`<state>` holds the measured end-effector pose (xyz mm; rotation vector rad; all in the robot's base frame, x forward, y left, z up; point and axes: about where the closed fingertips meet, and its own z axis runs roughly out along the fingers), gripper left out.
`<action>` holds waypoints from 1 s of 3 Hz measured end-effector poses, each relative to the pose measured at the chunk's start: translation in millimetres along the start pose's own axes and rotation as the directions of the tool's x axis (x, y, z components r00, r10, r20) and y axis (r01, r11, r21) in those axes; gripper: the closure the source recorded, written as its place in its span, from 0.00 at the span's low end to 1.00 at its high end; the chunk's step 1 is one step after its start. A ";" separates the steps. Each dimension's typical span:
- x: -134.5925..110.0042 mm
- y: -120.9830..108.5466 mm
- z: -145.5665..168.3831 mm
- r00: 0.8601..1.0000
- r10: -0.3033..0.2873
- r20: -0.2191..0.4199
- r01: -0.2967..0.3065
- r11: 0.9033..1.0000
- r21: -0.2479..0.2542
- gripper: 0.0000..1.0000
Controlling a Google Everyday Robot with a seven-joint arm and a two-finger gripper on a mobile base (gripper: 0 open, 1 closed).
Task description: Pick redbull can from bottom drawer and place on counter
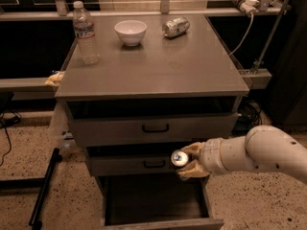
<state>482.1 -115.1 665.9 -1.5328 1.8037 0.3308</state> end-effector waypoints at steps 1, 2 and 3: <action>-22.5 -19.4 -23.0 0.998 0.017 0.058 -0.018 1.000 0.015 1.00; -70.1 -53.2 -83.7 0.983 0.056 0.174 -0.064 0.997 0.042 1.00; -123.0 -90.1 -157.0 0.974 0.095 0.205 -0.116 0.989 0.089 1.00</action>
Offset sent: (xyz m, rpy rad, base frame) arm 0.0357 -0.0370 0.2409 0.3673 -0.0692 -0.0669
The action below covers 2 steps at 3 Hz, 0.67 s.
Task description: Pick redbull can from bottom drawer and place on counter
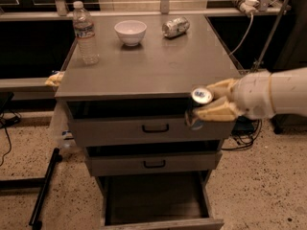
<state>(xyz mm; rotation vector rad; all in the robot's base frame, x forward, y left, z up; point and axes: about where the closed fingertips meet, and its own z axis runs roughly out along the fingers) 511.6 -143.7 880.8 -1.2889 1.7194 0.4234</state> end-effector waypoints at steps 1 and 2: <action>-12.5 -9.0 -9.8 1.000 0.022 0.010 -0.022 1.000 0.022 1.00; -12.2 -8.3 -9.0 1.000 0.020 0.010 -0.020 1.000 0.020 1.00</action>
Offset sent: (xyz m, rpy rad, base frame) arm 0.0044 -0.0049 0.0214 0.0201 -0.0022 -0.0318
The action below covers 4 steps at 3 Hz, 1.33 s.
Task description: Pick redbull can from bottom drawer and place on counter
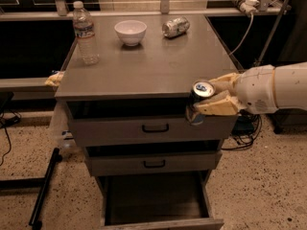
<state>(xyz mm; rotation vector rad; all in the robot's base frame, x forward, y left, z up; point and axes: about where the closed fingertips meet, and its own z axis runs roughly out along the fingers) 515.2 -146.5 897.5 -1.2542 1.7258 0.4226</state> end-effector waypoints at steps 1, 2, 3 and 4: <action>-4.8 -10.9 8.3 1.000 -0.002 0.019 0.001 1.000 0.024 1.00; -15.1 -35.6 14.6 1.000 -0.007 0.020 0.006 0.998 0.058 1.00; -39.9 -71.9 25.1 0.999 -0.035 0.015 0.034 0.995 0.091 1.00; -59.8 -104.5 35.7 0.998 -0.057 0.004 0.056 0.992 0.114 1.00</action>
Offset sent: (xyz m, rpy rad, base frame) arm 0.0972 0.0094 0.0488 0.0049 -0.0986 -0.0764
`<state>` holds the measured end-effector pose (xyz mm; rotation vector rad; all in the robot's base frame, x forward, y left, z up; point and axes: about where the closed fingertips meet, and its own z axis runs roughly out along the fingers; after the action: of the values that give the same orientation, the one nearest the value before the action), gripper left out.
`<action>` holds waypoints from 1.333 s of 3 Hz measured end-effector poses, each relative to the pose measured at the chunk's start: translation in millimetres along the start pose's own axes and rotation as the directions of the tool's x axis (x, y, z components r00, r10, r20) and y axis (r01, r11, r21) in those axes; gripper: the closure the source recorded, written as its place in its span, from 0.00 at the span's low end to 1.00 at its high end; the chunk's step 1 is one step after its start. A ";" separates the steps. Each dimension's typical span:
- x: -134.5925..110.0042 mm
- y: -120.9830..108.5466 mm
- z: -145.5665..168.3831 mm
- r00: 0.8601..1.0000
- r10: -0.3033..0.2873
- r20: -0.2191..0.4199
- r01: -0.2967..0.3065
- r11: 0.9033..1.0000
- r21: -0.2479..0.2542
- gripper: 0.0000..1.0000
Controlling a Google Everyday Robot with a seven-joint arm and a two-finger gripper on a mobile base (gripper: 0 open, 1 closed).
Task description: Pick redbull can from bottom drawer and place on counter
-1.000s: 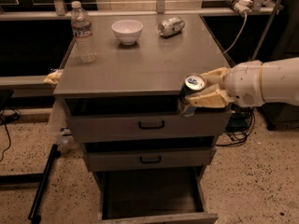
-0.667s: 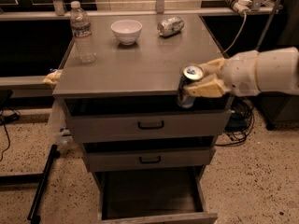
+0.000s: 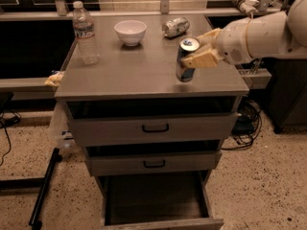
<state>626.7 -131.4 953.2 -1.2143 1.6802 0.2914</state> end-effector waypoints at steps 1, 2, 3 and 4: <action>5.3 -21.4 17.3 0.998 0.054 -0.012 -0.054 0.999 0.002 1.00; 17.5 -34.6 30.9 0.991 0.133 -0.029 -0.133 0.991 -0.006 1.00; 29.9 -42.0 38.5 0.977 0.207 -0.047 -0.207 0.978 -0.008 1.00; 44.1 -43.9 44.8 0.961 0.268 -0.066 -0.270 0.963 -0.020 1.00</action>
Offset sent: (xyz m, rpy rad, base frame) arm 0.0680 -0.0159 -0.0288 0.0926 0.1849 -0.1203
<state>688.5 -147.3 910.9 -1.0239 1.9043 0.4489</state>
